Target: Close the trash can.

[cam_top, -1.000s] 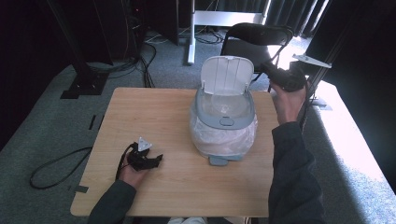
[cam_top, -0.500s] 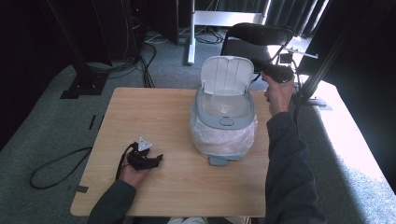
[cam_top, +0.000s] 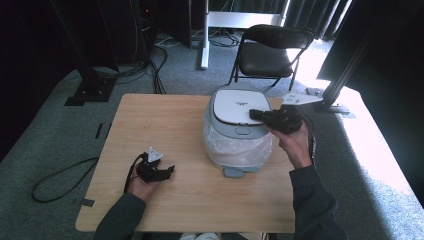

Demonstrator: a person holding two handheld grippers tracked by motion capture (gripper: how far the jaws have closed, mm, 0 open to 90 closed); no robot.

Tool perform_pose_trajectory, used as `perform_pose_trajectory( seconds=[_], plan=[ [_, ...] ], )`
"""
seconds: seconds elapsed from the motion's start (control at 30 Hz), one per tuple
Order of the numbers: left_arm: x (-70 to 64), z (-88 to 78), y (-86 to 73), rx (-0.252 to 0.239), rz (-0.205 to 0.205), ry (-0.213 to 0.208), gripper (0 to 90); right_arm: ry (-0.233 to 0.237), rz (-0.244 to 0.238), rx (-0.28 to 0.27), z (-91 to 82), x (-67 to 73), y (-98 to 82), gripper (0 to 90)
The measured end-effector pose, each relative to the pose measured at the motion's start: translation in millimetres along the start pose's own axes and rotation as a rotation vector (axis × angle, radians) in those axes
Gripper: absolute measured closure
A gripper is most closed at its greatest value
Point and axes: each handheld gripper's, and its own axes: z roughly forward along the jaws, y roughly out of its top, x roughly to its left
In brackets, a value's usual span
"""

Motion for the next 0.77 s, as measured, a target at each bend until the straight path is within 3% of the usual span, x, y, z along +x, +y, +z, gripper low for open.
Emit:
perform_pose_trajectory(
  seconds=[0.1,0.13,0.17,0.23,0.33,0.47,0.53,0.57,0.6,0.63,0.67,0.7,0.77],
  plan=[
    [0.0,0.0,0.0,0.0,0.0,0.0,29.0,-0.044,-0.094,0.034,8.1,19.3,2.2,90.0],
    [0.0,0.0,0.0,0.0,0.0,0.0,29.0,-0.044,-0.094,0.034,8.1,19.3,2.2,90.0],
    [0.0,0.0,0.0,0.0,0.0,0.0,29.0,-0.079,-0.13,0.06,12.5,25.3,6.0,90.0],
    [0.0,0.0,-0.1,0.0,0.001,-0.001,29.0,-0.09,-0.128,0.072,16.3,26.4,5.9,90.0],
    [0.0,-0.1,-0.1,0.0,0.001,-0.001,28.9,-0.054,-0.13,0.066,19.2,30.5,3.1,90.0],
    [0.0,0.0,-0.1,-0.001,0.001,-0.001,28.9,-0.105,-0.173,0.071,19.3,34.6,6.5,90.0],
    [-0.1,0.0,-0.1,-0.001,0.001,-0.001,28.9,-0.103,-0.145,-0.031,8.3,32.3,10.3,90.0],
    [-0.1,0.0,-0.1,-0.001,0.001,-0.001,28.9,-0.103,-0.145,-0.031,8.3,32.3,10.3,90.0],
    [0.0,-0.1,-0.1,-0.001,0.001,-0.001,28.9,-0.121,-0.13,-0.086,-0.9,30.1,13.1,90.0],
    [0.1,-0.1,-0.1,0.0,0.001,-0.001,28.9,-0.208,-0.112,-0.141,-28.7,24.9,15.7,90.0],
    [0.1,0.0,0.0,0.0,0.001,-0.001,28.9,-0.208,-0.112,-0.141,-28.7,24.9,15.7,90.0],
    [0.1,0.1,0.0,0.0,0.001,-0.001,28.9,-0.257,-0.093,-0.155,-43.6,20.7,9.5,90.0],
    [0.1,0.1,0.0,0.0,0.0,-0.002,28.9,-0.281,-0.081,-0.161,-50.3,17.9,4.7,89.8]
  ],
)
